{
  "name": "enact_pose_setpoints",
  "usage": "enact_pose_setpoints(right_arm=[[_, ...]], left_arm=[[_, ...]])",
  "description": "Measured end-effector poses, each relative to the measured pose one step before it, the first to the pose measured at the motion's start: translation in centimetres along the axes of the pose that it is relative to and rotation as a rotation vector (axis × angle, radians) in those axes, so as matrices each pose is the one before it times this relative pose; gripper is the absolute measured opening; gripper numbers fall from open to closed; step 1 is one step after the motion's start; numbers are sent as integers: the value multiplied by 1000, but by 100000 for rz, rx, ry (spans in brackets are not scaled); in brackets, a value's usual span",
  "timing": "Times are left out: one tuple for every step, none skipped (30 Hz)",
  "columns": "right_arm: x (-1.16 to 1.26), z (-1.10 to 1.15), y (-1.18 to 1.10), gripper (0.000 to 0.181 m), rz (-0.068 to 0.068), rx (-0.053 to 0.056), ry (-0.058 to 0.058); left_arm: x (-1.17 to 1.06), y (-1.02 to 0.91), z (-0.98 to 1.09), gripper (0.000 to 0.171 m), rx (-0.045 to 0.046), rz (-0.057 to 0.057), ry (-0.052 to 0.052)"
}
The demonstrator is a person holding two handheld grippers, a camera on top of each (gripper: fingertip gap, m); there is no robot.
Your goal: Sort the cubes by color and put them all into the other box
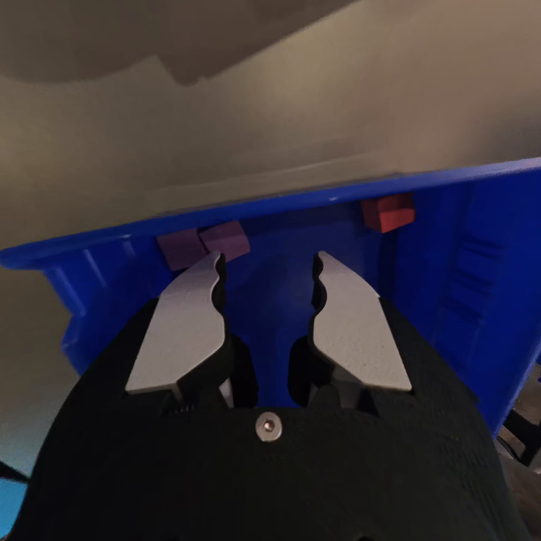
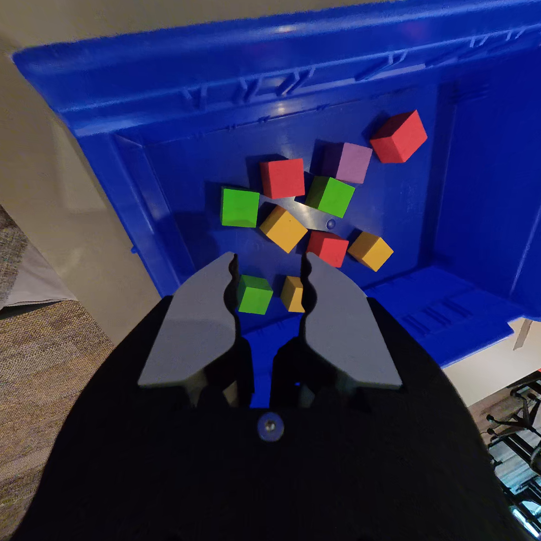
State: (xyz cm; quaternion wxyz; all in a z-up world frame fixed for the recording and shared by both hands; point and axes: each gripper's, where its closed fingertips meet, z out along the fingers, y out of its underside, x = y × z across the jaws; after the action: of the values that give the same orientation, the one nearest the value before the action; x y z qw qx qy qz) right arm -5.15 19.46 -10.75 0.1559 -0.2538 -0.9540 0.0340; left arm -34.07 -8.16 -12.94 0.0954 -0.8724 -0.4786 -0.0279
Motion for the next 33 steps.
enact_pose_setpoints(right_arm=[[-13,29,-12,41,28,-78,-71],[33,12,16,41,-87,-103,247],[-8,12,41,41,-14,-59,-76],[-12,9,21,41,49,-15,-119],[35,14,42,41,-62,-171,39],[52,4,15,41,-55,-254,139],[63,-20,-51,41,-81,37,114],[49,-29,-129,41,-81,370,156],[51,-67,-162,41,-83,414,254],[-1,-86,-159,41,-215,372,215],[5,-104,-138,41,-287,334,278],[17,-85,-120,41,-284,378,401],[23,-71,-55,40,-180,301,324],[-5,-23,30,40,45,-140,-10],[6,36,97,41,181,-481,-155],[-4,51,77,41,87,-315,-96],[-35,71,59,41,38,-290,-241],[-32,89,46,41,20,-306,-113],[-76,72,-2,40,-122,-120,-238],[-91,74,-15,41,-197,-175,-196],[-69,54,-25,40,-184,-189,-29],[-96,34,-29,41,-208,-109,-169],[-52,6,-34,41,-181,22,25],[-32,-28,-47,41,-63,199,53],[-47,-24,-4,41,60,15,-209],[11,-34,31,41,1,-118,130],[-4,-33,36,41,-79,-21,67],[-13,-39,57,41,31,-152,-43],[3,-22,74,41,40,-190,93],[-14,-12,55,41,-16,-49,-75],[-24,7,50,40,21,-91,-113],[-10,36,56,41,71,-177,-37],[-26,40,39,41,36,-113,-141]], left_arm=[[51,51,343,58,-42,-198,1056],[133,56,250,58,133,-30,1197],[92,33,9,58,518,64,390],[273,195,-62,59,-792,-157,1561],[389,289,-100,58,-1607,-346,2365],[887,374,-66,57,-2143,-405,5843],[1096,384,50,51,-2272,-642,7460],[433,428,203,50,-2499,-818,2984],[-87,385,267,50,-2083,179,-694],[10,255,231,51,-981,484,16],[329,121,127,51,125,116,2231],[389,32,-21,51,1036,186,2086],[279,53,-117,51,946,692,611],[221,84,-195,51,566,979,-306],[185,62,-273,51,432,997,-730],[81,8,-363,51,636,973,-1468],[-87,-86,-436,51,1087,860,-2347],[-229,-150,-450,51,1265,771,-2964],[-419,-184,-400,51,1191,855,-3737],[-663,-149,-313,53,658,996,-4752],[-713,-57,-165,55,-118,1066,-4401],[-485,53,16,55,-937,746,-2442],[-315,100,127,56,-1236,473,-1078],[-274,93,216,58,-1084,354,-680],[-225,111,252,59,-1069,18,-276],[-229,62,263,59,-709,-275,-214],[-296,-22,242,61,-101,-414,-604],[-203,-21,257,61,-128,-430,-177],[-118,43,292,62,-549,-430,219],[-139,95,309,62,-944,-426,-274],[-104,132,332,63,-1171,-171,-371],[-46,86,315,63,-971,92,-234],[-53,34,285,63,-644,-90,-235]])
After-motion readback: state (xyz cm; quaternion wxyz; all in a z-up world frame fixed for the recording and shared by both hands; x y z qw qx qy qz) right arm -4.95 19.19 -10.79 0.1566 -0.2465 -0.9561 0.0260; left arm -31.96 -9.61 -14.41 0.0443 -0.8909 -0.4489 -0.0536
